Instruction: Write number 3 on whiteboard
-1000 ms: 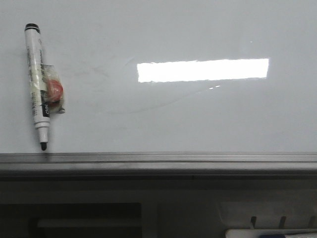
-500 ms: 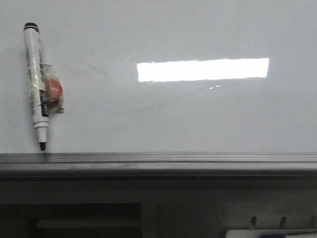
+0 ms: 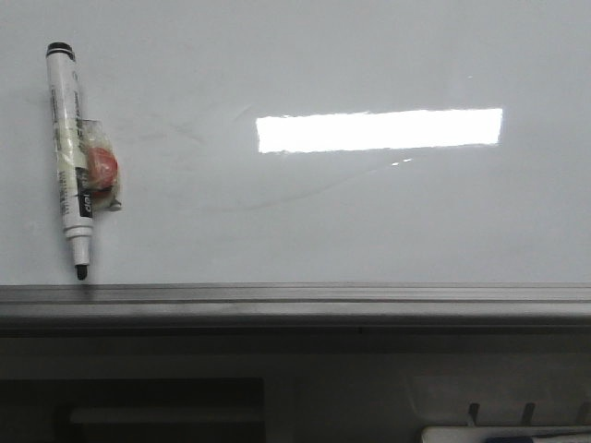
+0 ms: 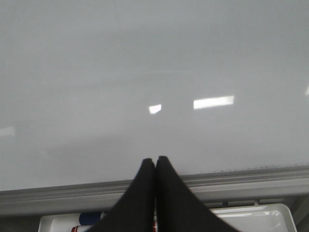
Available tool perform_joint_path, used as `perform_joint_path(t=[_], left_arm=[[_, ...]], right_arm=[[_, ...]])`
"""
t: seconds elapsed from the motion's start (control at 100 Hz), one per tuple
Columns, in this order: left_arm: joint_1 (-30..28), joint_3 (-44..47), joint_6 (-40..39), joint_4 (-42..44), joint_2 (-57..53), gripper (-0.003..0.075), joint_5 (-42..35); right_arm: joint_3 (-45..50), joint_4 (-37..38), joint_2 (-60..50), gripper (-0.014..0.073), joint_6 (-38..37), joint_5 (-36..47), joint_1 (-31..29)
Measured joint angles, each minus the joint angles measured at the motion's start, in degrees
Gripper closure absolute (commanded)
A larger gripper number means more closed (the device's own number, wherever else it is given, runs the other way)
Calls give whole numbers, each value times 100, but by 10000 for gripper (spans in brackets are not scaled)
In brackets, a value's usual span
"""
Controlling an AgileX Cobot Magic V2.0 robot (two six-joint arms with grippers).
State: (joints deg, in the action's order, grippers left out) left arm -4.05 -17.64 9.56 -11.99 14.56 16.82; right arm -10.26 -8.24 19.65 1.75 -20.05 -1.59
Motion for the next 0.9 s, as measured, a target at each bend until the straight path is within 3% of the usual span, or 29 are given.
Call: perform_joint_path(t=[0.13, 0.2, 0.42, 0.73, 0.9], left_arm=[[217, -18, 598, -354, 346, 311, 15], [367, -18, 696, -524, 548, 220, -116], [1091, -18, 766, -647, 1383, 249, -1198], [3536, -31, 789, -790, 2368, 249, -2332], [4358, -35, 797, -1187, 2575, 249, -2459]], right_arm=[[0, -122, 25, 641, 0, -11, 0], [0, -146, 25, 641, 0, -11, 0], [0, -159, 25, 641, 0, -1, 0], [0, -170, 25, 641, 0, 29, 0], [0, -178, 25, 641, 0, 29, 0]])
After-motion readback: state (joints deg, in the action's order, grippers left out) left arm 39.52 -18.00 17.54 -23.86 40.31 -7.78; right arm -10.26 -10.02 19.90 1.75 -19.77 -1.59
